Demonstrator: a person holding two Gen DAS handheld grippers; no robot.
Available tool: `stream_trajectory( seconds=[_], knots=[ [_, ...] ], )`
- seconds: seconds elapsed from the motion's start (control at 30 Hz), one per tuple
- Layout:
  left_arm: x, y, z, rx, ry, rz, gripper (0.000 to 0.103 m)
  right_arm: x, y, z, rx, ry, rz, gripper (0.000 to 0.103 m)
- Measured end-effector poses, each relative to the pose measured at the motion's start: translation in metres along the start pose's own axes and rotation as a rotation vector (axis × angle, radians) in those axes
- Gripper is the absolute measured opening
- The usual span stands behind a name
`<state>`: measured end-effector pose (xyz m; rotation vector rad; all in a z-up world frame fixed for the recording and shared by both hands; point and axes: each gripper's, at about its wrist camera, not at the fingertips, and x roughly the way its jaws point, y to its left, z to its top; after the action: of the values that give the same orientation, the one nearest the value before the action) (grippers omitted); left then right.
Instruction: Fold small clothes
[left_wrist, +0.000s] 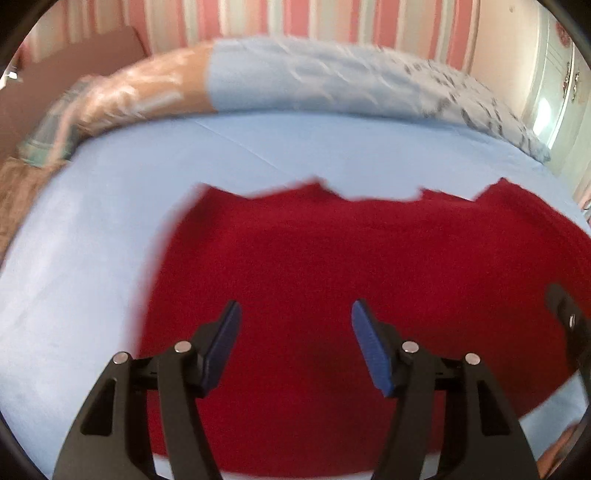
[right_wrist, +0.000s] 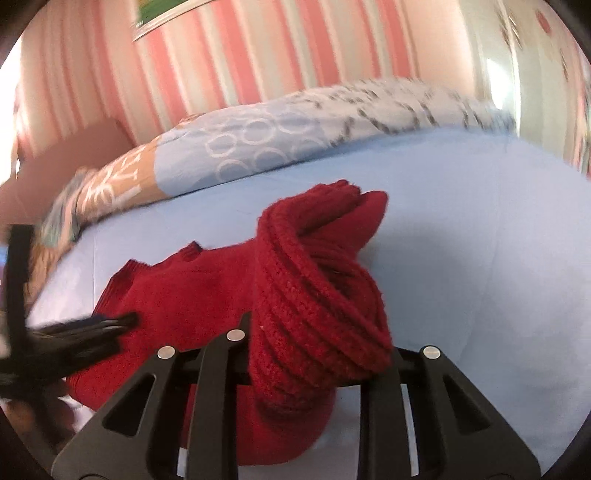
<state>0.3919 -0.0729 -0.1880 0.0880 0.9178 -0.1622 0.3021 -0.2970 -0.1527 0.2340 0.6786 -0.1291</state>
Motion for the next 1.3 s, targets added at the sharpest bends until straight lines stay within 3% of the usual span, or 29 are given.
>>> stream_trajectory(
  seconds=[0.17, 0.27, 0.43, 0.6, 0.7, 1.03, 1.13, 1.2, 1.27, 1.3],
  knots=[
    [0.0, 0.1, -0.025, -0.069, 0.069, 0.077, 0.063, -0.001, 0.062, 0.01, -0.138, -0.021, -0.028, 0.023],
    [0.01, 0.145, -0.041, -0.161, 0.112, 0.067, 0.062, -0.003, 0.106, 0.011, -0.206, -0.029, -0.027, 0.022],
    [0.006, 0.18, -0.055, -0.209, 0.101, 0.076, 0.062, 0.009, 0.185, -0.007, -0.372, -0.009, -0.024, 0.022],
    [-0.009, 0.211, -0.059, -0.245, 0.078, 0.083, 0.062, 0.047, 0.259, -0.057, -0.584, 0.118, -0.019, 0.022],
    [-0.016, 0.223, -0.065, -0.248, 0.072, 0.108, 0.062, 0.072, 0.276, -0.091, -0.671, 0.199, -0.066, 0.022],
    [-0.033, 0.258, -0.081, -0.297, 0.055, 0.125, 0.062, 0.044, 0.274, -0.096, -0.714, 0.144, -0.106, 0.022],
    [-0.033, 0.259, -0.077, -0.288, 0.058, 0.135, 0.063, 0.06, 0.27, -0.106, -0.736, 0.23, -0.076, 0.032],
    [-0.035, 0.259, -0.073, -0.289, 0.055, 0.133, 0.062, 0.056, 0.271, -0.11, -0.77, 0.209, -0.052, 0.044],
    [-0.039, 0.259, -0.068, -0.283, 0.045, 0.134, 0.064, 0.044, 0.27, -0.106, -0.771, 0.21, -0.004, 0.068],
    [-0.041, 0.259, -0.066, -0.275, 0.041, 0.136, 0.064, 0.034, 0.268, -0.102, -0.757, 0.2, 0.03, 0.074]
  ],
)
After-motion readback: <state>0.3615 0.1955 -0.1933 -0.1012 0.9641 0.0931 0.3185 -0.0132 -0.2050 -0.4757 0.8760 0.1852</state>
